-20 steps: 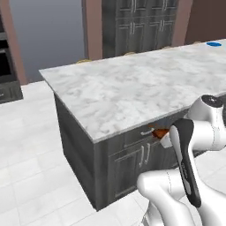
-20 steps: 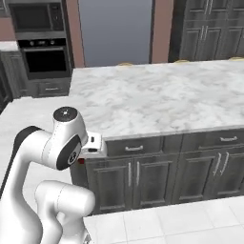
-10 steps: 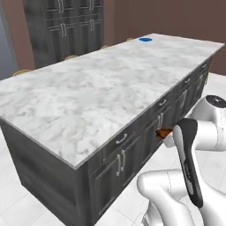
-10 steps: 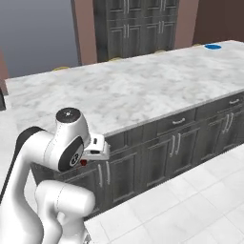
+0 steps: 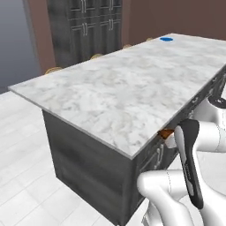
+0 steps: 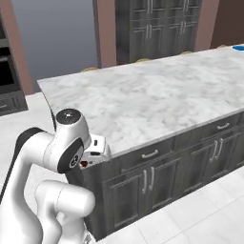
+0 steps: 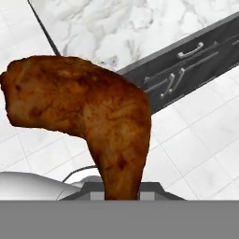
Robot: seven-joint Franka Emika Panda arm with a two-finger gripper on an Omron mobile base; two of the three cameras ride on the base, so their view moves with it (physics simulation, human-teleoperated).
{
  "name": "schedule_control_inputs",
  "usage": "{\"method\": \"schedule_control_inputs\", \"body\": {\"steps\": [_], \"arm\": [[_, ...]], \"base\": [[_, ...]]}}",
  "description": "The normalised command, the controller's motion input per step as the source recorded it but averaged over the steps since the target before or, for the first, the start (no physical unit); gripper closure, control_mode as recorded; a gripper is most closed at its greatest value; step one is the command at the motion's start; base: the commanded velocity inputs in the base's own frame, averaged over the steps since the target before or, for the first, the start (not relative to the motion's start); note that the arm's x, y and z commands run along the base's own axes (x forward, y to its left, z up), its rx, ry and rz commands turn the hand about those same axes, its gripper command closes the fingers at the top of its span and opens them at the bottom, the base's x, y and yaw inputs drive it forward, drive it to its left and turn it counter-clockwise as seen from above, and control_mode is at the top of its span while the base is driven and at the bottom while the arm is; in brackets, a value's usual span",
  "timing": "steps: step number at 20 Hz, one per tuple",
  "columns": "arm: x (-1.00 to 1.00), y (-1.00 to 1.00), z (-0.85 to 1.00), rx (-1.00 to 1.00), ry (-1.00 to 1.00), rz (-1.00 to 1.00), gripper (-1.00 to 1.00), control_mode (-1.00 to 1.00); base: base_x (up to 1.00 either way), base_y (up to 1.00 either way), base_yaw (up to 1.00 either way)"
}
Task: Take the chicken drumstick from the fridge and place it on the digital scale on the counter by the fridge. Wait a few seconds for a reading, then move it to the plate on the dining counter.
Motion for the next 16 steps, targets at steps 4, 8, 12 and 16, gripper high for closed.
{"method": "schedule_control_inputs", "body": {"steps": [4, 8, 12, 16], "arm": [[0.0, 0.0, 0.0, 0.0, 0.0, 0.0, 1.0, 1.0], [0.0, 0.0, 0.0, 0.0, 0.0, 0.0, 1.0, 1.0], [0.0, 0.0, 0.0, 0.0, 0.0, 0.0, 1.0, 1.0], [0.0, 0.0, 0.0, 0.0, 0.0, 0.0, 1.0, 1.0]], "base": [[0.07, 1.0, 0.18], [0.42, 1.0, 0.2], [0.42, 1.0, 0.18], [0.58, 1.0, 0.14]]}}
